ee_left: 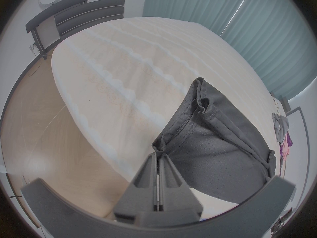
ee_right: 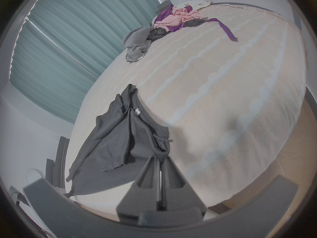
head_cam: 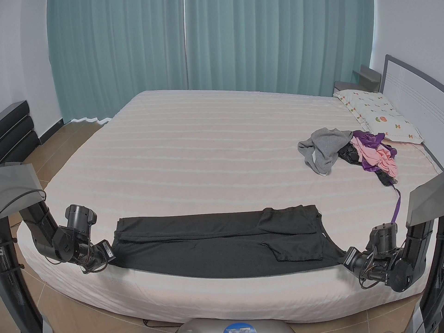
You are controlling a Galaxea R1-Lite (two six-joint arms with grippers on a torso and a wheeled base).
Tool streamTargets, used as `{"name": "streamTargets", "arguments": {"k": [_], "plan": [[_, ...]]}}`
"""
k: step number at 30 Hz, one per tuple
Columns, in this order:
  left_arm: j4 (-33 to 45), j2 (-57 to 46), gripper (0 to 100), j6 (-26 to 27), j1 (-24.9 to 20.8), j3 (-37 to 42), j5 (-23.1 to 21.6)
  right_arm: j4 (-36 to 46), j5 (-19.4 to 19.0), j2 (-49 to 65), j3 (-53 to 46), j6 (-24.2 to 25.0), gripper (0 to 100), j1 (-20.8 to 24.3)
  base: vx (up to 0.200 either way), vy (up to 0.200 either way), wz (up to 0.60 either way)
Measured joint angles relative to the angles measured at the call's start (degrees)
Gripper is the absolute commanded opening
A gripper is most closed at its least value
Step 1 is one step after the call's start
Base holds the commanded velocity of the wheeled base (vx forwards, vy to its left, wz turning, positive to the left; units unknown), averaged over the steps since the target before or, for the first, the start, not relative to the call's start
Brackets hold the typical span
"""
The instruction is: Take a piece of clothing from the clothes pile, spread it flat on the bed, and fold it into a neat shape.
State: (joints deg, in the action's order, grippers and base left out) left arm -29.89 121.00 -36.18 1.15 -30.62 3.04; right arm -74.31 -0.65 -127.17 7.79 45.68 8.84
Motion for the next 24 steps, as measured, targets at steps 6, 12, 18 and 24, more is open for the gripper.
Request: {"name": "streamTargets", "arguments": {"k": [6,12,18,24], "plan": [[1.2,-0.7,0,0.8,0.1,0.1,0.0,0.0,-0.1,0.2,-1.7,-2.6,0,-0.5,0.000,0.000,0.00],[1.2,-0.8,100,1.3,0.1,0.4,-0.2,-0.2,-0.3,-0.5,-2.8,-3.7,0,-0.4,0.000,0.000,0.00],[1.2,-0.6,100,1.8,0.1,0.6,-0.7,-1.2,-1.1,-2.5,-2.8,-4.4,100,-0.4,0.000,0.000,0.00],[1.2,-1.2,100,1.7,0.6,0.4,-0.7,-2.8,-1.7,-0.9,-2.7,-4.3,100,-1.1,0.000,0.000,0.00]]}}
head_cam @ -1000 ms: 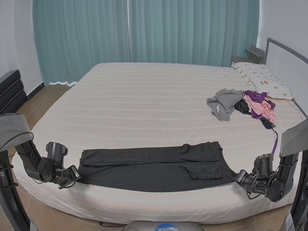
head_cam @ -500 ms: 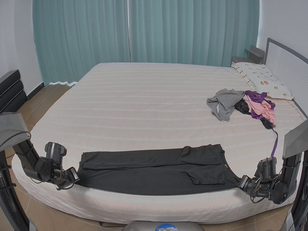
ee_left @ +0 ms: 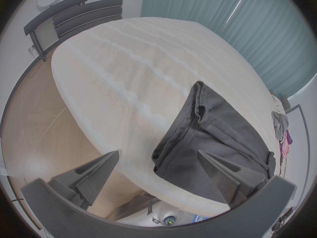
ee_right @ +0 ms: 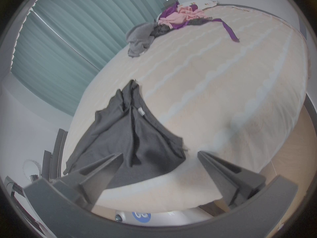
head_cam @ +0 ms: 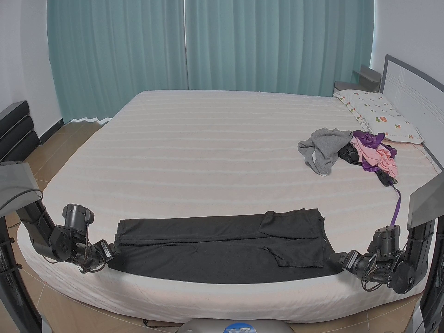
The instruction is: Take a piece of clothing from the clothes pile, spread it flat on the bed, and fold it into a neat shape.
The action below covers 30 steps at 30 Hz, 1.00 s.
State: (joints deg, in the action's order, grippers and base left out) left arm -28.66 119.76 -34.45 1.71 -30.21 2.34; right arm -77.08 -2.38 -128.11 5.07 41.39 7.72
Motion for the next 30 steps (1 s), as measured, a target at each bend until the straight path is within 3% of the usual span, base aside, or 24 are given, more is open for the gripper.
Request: {"name": "streamTargets", "arguments": {"k": [9,19,30], "plan": [[2.1,-3.7,100,-1.1,1.1,-3.3,-0.9,0.2,-0.3,5.6,2.2,-0.1,100,-4.8,0.000,0.000,0.00],[8.1,-4.3,100,-15.4,-3.4,-12.2,-7.9,-0.2,-0.8,6.1,3.5,1.3,100,-5.4,0.000,0.000,0.00],[8.1,0.7,100,-16.8,-6.2,-14.7,-7.3,-0.2,-1.6,5.9,3.6,3.1,100,-3.8,0.000,0.000,0.00]]}}
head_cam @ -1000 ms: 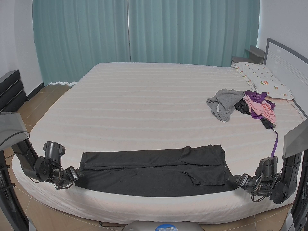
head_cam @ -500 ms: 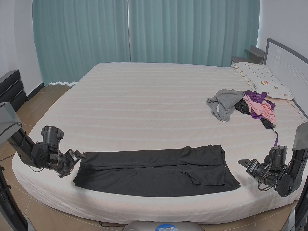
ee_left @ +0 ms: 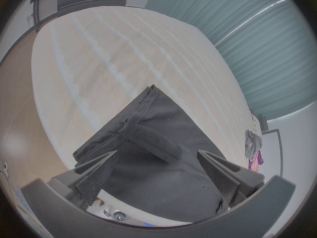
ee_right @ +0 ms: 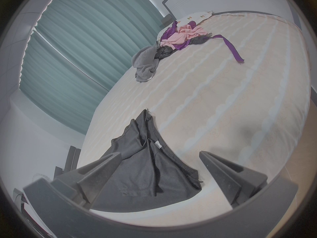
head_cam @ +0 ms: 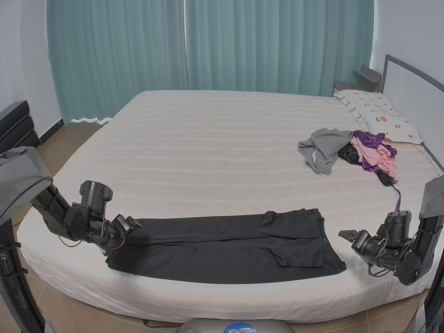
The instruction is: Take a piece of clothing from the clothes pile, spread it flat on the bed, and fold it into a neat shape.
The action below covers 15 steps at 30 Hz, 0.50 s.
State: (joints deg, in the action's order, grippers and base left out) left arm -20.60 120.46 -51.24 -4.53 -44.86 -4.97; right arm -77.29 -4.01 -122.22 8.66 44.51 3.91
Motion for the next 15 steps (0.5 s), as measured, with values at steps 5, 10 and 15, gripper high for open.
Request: {"name": "streamTargets", "arguments": {"k": [5,10,15], "plan": [[-0.2,2.9,100,-0.1,-0.3,-1.8,3.4,0.0,0.0,0.0,0.0,0.8,100,0.8,0.000,0.000,0.00],[-0.8,5.7,0,-0.4,-0.9,-4.0,7.5,0.0,0.0,0.1,-0.1,1.1,100,1.4,0.000,0.000,0.00],[-3.4,6.2,0,-1.3,-1.1,-4.3,8.7,0.3,0.2,0.4,1.0,2.0,100,3.0,0.000,0.000,0.00]]}}
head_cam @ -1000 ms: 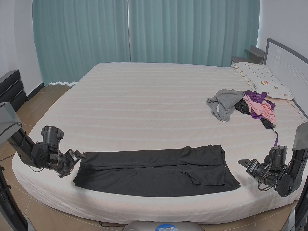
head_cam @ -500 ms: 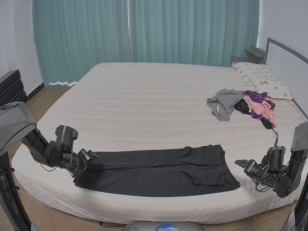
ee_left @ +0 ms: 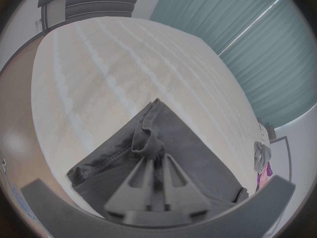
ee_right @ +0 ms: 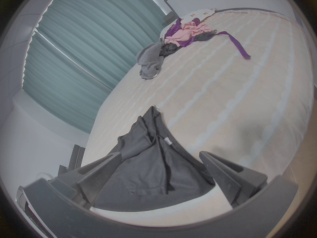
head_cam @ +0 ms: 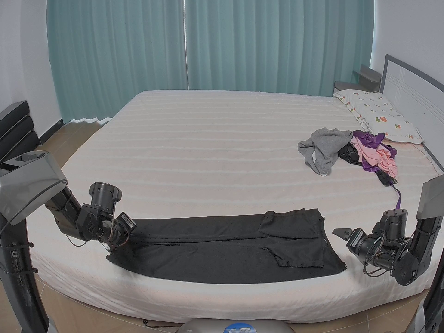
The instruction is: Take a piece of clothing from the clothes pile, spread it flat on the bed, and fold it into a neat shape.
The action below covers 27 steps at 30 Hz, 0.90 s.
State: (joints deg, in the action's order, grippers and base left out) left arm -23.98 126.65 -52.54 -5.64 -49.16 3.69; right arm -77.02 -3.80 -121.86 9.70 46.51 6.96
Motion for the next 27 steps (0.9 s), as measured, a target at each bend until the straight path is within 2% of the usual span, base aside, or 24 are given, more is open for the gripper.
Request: {"name": "streamTargets", "arguments": {"k": [8,20,27], "plan": [[-1.3,-1.5,0,-0.5,0.3,0.3,0.7,3.8,0.8,-0.5,5.6,0.5,100,3.5,0.000,0.000,0.00],[-1.3,-2.7,0,-0.3,0.3,-0.7,0.8,27.9,1.2,-3.8,26.7,0.6,100,7.4,0.000,0.000,0.00],[-1.2,-3.1,0,-0.2,0.2,-1.0,0.8,37.8,1.5,-6.9,36.1,-0.1,100,8.3,0.000,0.000,0.00]]}}
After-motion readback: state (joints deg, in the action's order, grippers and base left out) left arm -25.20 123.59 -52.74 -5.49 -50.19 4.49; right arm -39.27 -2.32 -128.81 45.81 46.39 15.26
